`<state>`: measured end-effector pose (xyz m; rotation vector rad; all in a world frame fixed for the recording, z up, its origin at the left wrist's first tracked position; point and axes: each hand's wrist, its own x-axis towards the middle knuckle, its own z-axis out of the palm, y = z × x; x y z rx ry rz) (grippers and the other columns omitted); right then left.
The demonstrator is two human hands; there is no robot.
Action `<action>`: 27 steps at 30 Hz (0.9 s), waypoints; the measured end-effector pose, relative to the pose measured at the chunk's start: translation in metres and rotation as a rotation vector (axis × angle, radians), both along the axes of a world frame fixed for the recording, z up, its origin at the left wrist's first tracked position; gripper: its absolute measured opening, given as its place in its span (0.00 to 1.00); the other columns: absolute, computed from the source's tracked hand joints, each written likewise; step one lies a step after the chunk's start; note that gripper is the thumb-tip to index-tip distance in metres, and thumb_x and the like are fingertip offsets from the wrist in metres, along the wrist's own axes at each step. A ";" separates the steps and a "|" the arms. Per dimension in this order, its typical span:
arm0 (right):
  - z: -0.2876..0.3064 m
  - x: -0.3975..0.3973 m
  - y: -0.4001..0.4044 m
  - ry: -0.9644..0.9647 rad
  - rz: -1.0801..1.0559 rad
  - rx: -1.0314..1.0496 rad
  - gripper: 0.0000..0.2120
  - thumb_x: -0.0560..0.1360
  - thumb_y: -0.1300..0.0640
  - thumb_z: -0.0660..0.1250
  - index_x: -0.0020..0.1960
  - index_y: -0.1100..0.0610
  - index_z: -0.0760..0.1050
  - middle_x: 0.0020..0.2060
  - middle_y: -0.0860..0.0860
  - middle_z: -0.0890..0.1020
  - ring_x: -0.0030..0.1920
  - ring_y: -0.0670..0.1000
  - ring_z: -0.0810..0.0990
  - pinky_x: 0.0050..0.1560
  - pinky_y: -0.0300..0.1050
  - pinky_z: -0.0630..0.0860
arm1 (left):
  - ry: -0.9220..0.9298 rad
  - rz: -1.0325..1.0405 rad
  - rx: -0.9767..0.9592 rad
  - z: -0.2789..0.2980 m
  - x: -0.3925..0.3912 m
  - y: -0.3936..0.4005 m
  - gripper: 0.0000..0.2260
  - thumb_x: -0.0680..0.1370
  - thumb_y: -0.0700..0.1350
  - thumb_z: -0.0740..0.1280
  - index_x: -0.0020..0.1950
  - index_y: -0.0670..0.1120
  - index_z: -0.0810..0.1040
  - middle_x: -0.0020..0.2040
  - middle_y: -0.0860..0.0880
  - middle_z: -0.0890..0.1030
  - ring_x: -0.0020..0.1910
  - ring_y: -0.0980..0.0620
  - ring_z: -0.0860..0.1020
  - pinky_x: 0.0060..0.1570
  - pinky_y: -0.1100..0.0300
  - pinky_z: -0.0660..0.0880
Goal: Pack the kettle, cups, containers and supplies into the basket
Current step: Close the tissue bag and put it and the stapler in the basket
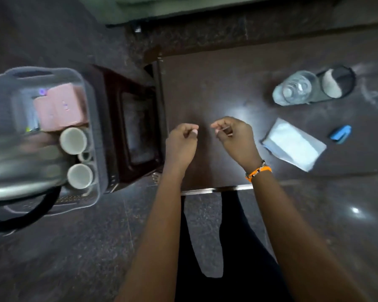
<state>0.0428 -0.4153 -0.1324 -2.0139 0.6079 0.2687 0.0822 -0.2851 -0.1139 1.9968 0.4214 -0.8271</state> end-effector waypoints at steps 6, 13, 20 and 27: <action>-0.017 -0.064 -0.103 0.126 -0.256 -0.020 0.09 0.72 0.68 0.64 0.46 0.61 0.81 0.39 0.56 0.83 0.41 0.58 0.82 0.43 0.40 0.75 | 0.131 -0.240 -0.059 -0.015 -0.041 -0.096 0.10 0.77 0.39 0.61 0.53 0.45 0.79 0.52 0.43 0.82 0.42 0.52 0.79 0.45 0.62 0.72; -0.047 -0.117 -0.200 0.226 -0.481 -0.111 0.11 0.72 0.68 0.62 0.50 0.61 0.80 0.52 0.59 0.82 0.52 0.57 0.79 0.58 0.46 0.72 | 0.188 -0.531 -0.010 -0.033 -0.071 -0.194 0.12 0.77 0.40 0.58 0.55 0.47 0.79 0.52 0.45 0.82 0.50 0.50 0.80 0.54 0.58 0.75; -0.086 -0.131 -0.257 0.459 -0.579 -0.230 0.20 0.73 0.62 0.64 0.65 0.53 0.72 0.69 0.62 0.62 0.69 0.61 0.63 0.61 0.41 0.55 | 0.195 -0.635 0.008 -0.058 -0.082 -0.246 0.12 0.76 0.40 0.58 0.53 0.47 0.80 0.53 0.45 0.82 0.54 0.46 0.80 0.55 0.57 0.75; -0.099 -0.122 -0.273 0.477 -0.583 -0.294 0.14 0.75 0.63 0.61 0.60 0.57 0.77 0.62 0.62 0.71 0.59 0.62 0.74 0.60 0.48 0.70 | 0.197 -0.599 0.001 -0.069 -0.084 -0.246 0.12 0.78 0.41 0.58 0.54 0.48 0.79 0.48 0.51 0.78 0.45 0.55 0.79 0.44 0.66 0.73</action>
